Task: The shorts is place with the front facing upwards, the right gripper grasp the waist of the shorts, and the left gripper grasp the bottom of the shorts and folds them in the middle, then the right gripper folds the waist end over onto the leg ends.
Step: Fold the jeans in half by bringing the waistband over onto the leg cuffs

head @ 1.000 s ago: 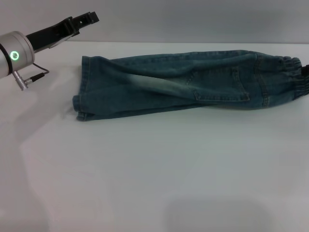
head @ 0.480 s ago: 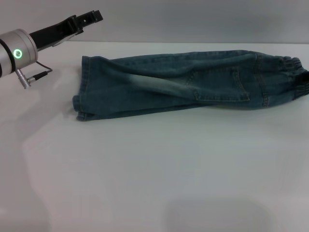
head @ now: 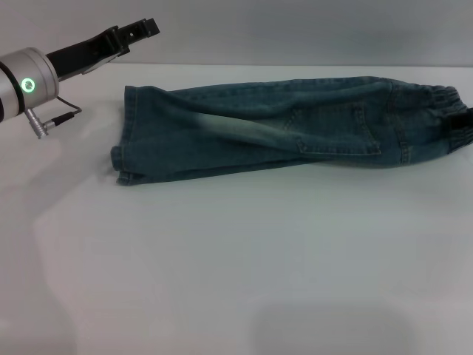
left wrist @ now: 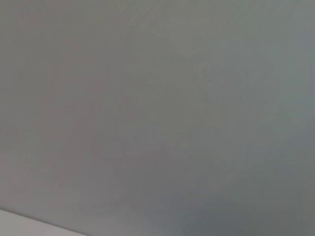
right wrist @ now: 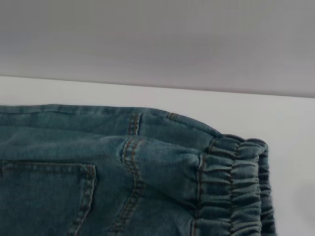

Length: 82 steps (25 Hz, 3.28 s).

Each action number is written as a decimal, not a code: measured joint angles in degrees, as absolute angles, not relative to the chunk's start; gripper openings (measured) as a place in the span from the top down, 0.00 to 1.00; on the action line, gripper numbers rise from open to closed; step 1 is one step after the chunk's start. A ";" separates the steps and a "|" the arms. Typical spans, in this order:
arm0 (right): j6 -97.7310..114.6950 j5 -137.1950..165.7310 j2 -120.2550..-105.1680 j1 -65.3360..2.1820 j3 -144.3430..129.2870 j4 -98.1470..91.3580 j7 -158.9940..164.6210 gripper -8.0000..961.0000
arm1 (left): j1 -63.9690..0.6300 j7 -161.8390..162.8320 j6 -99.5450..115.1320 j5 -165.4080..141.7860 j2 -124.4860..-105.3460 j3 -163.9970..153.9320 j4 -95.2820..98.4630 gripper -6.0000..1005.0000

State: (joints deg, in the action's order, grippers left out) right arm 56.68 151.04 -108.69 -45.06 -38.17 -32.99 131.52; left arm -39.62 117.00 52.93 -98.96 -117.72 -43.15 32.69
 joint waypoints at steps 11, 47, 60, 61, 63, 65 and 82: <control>56.28 150.71 -109.44 -46.40 -38.32 -33.37 131.05 0.44 | -39.42 116.80 52.79 -98.34 -117.76 -43.15 31.99 0.17; 60.91 150.49 -111.25 -46.07 -41.16 -40.56 130.90 0.92 | -38.56 110.26 52.62 -98.27 -117.85 -42.78 29.72 0.17; 83.10 150.93 -110.80 -48.42 -41.53 -53.59 133.71 0.93 | -38.99 100.14 52.69 -98.26 -118.36 -45.13 27.43 0.17; 84.59 151.01 -110.76 -48.94 -41.83 -53.95 133.87 0.93 | -39.17 99.18 52.47 -98.26 -118.48 -45.87 27.39 0.17; 87.76 151.09 -110.75 -49.99 -42.38 -54.84 134.06 0.93 | -39.70 97.40 52.15 -98.04 -118.66 -46.87 26.75 0.17; 90.48 151.08 -110.84 -50.73 -42.90 -56.12 134.10 0.93 | -40.48 95.18 52.06 -96.80 -118.70 -47.65 25.40 0.17; 102.38 149.74 -111.57 -59.24 -44.07 -59.89 133.78 0.94 | -42.71 88.64 50.73 -88.01 -118.75 -64.64 24.78 0.17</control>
State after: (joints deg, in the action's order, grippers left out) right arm 102.38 149.74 -111.57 -59.24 -44.07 -59.89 133.78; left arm -42.71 88.64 50.73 -88.01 -118.75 -64.64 24.78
